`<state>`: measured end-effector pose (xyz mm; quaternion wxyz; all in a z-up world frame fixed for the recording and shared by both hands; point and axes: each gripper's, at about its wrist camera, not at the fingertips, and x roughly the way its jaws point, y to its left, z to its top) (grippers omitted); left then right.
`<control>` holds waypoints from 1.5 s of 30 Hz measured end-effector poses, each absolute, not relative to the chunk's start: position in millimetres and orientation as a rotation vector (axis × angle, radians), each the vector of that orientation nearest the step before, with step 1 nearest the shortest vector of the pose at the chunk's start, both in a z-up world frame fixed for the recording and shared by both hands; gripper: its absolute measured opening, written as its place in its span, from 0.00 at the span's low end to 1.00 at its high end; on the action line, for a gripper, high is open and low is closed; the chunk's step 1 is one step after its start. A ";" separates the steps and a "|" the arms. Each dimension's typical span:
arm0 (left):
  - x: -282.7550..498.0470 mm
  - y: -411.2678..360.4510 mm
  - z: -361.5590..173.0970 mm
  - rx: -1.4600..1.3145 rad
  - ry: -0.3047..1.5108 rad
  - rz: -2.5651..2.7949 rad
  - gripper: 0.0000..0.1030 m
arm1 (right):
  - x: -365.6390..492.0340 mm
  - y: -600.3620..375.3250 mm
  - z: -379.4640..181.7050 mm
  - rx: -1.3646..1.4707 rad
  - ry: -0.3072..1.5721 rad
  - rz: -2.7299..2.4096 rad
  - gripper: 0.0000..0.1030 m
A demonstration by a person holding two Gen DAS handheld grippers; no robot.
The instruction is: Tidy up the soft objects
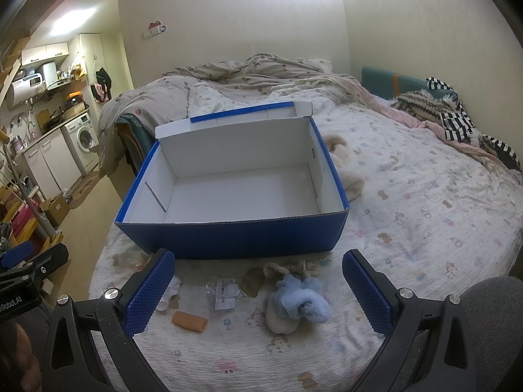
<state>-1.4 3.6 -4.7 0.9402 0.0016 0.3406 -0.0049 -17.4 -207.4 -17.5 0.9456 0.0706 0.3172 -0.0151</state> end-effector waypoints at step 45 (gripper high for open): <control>-1.5 -0.2 -3.2 0.000 0.700 -0.013 1.00 | -18.4 -207.6 -16.7 0.145 0.648 -0.030 1.00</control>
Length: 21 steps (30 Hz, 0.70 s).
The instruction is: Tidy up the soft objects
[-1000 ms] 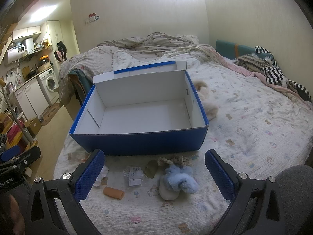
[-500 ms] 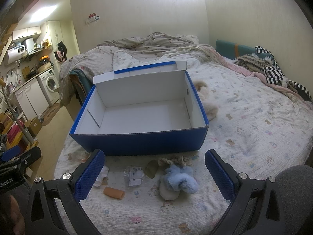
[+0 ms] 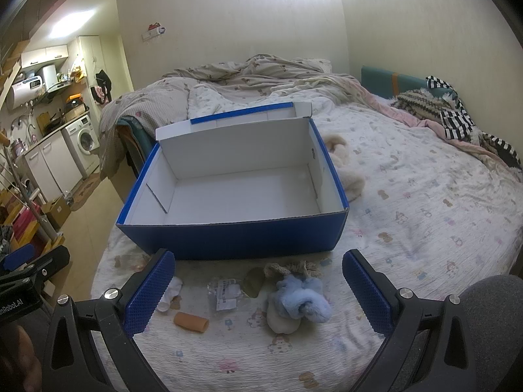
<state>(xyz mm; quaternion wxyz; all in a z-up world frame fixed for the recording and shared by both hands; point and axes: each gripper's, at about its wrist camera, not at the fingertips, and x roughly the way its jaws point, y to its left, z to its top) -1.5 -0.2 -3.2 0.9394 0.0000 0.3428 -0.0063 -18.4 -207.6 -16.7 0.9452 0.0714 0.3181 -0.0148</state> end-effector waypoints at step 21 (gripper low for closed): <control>87.3 19.9 -35.4 -0.025 1.084 0.024 1.00 | 40.5 -241.6 -2.9 0.301 0.936 0.144 1.00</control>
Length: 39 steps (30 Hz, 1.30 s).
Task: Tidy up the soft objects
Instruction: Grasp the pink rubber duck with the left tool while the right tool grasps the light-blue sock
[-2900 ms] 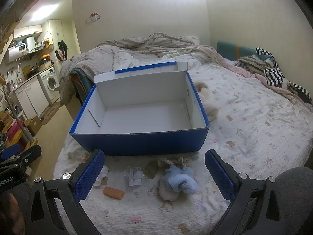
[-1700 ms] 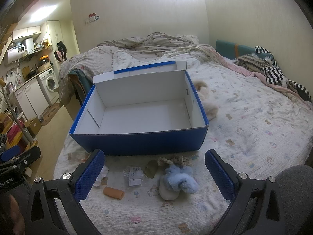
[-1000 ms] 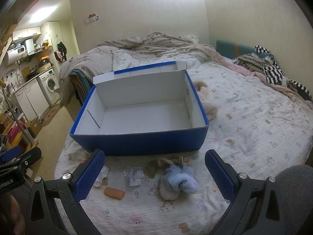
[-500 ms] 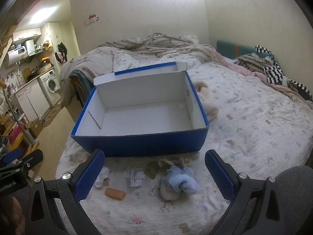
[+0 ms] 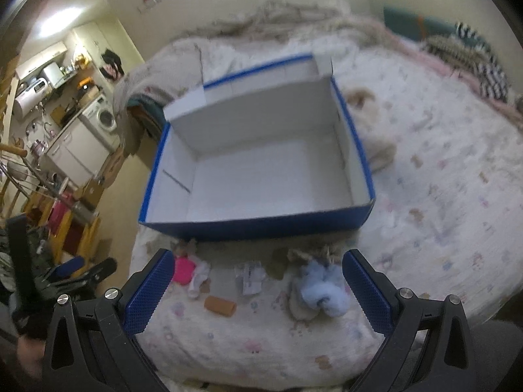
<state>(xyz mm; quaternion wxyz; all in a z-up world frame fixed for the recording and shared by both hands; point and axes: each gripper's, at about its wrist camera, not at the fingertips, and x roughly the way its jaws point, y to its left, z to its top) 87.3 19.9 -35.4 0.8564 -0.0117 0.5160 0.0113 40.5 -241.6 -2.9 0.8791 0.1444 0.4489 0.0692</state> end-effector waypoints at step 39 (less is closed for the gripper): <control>130.6 20.0 -157.8 -0.048 1.409 -0.125 0.36 | 99.3 -282.8 -138.1 0.492 1.410 0.136 0.88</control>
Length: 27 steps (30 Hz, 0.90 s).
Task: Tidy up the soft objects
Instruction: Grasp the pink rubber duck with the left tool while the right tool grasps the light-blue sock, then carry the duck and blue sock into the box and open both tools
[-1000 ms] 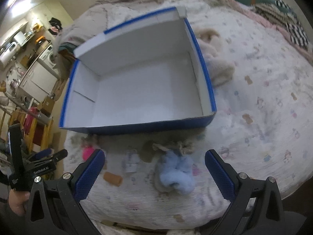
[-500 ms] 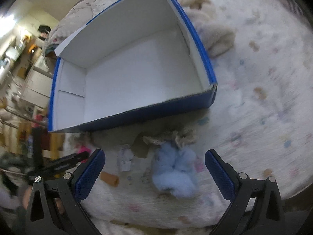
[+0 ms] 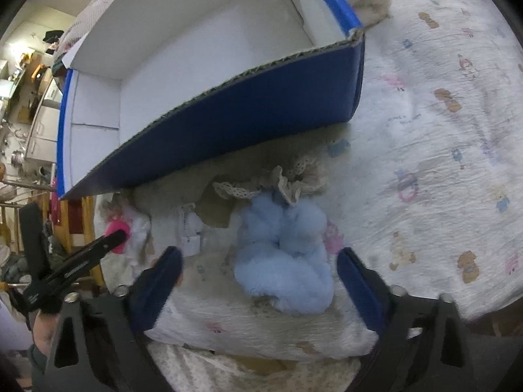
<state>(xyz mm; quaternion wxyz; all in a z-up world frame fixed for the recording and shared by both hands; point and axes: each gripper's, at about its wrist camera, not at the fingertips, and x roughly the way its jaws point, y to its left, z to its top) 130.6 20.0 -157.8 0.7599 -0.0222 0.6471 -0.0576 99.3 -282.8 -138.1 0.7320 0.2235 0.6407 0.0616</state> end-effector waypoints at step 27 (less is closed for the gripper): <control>77.3 30.4 -100.5 0.039 1.178 0.037 0.36 | 77.3 -213.6 -88.6 0.319 1.235 0.466 0.33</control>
